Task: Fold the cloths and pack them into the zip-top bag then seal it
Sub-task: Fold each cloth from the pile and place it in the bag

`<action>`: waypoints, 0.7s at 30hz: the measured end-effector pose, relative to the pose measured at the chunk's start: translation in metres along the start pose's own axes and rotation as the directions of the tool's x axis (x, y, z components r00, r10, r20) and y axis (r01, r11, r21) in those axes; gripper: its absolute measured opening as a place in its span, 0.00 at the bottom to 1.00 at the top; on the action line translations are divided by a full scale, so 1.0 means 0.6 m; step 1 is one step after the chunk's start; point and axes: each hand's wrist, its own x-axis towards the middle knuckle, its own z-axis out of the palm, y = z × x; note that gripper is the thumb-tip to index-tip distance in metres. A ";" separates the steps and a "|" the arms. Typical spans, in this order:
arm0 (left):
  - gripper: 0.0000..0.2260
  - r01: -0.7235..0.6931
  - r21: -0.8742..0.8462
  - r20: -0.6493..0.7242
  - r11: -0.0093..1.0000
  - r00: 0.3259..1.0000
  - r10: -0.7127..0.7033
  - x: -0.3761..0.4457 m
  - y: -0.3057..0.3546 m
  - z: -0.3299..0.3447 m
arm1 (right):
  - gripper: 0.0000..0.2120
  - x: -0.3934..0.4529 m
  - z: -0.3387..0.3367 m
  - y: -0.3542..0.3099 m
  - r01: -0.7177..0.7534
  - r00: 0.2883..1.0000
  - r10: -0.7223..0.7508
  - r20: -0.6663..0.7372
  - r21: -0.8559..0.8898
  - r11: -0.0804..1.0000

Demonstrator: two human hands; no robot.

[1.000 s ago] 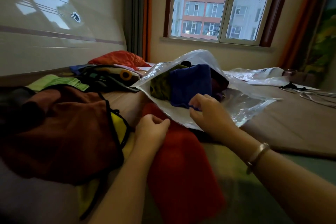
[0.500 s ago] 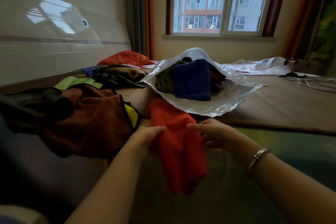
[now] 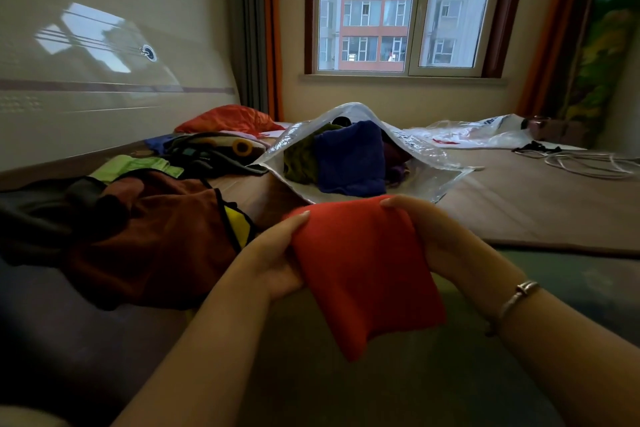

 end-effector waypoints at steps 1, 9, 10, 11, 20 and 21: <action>0.18 -0.008 0.002 0.008 1.000 1.000 0.008 -0.002 0.002 0.003 | 0.15 -0.004 -0.005 -0.004 0.047 0.999 -0.047 0.001 0.007 0.999; 0.33 -0.344 -0.005 -0.191 0.939 0.922 0.337 -0.012 0.008 0.021 | 0.18 -0.027 -0.013 -0.020 0.281 0.960 -0.280 -0.025 0.010 0.960; 0.37 -0.393 0.012 -0.203 0.919 0.899 0.387 -0.015 0.009 0.024 | 0.20 -0.029 -0.012 -0.021 0.316 0.949 -0.316 -0.023 0.025 0.948; 0.40 -0.425 0.041 -0.206 0.904 0.882 0.424 -0.016 0.010 0.025 | 0.22 -0.030 -0.013 -0.021 0.351 0.936 -0.350 -0.016 0.036 0.936; 0.33 -0.535 0.726 0.223 0.431 0.777 0.589 -0.040 0.009 0.047 | 0.20 -0.048 -0.011 -0.037 0.431 0.898 -0.417 0.141 -0.092 0.898; 0.33 -0.555 0.700 0.299 0.450 0.799 0.522 -0.043 0.005 0.049 | 0.20 -0.050 -0.010 -0.039 0.439 0.892 -0.424 0.157 -0.084 0.894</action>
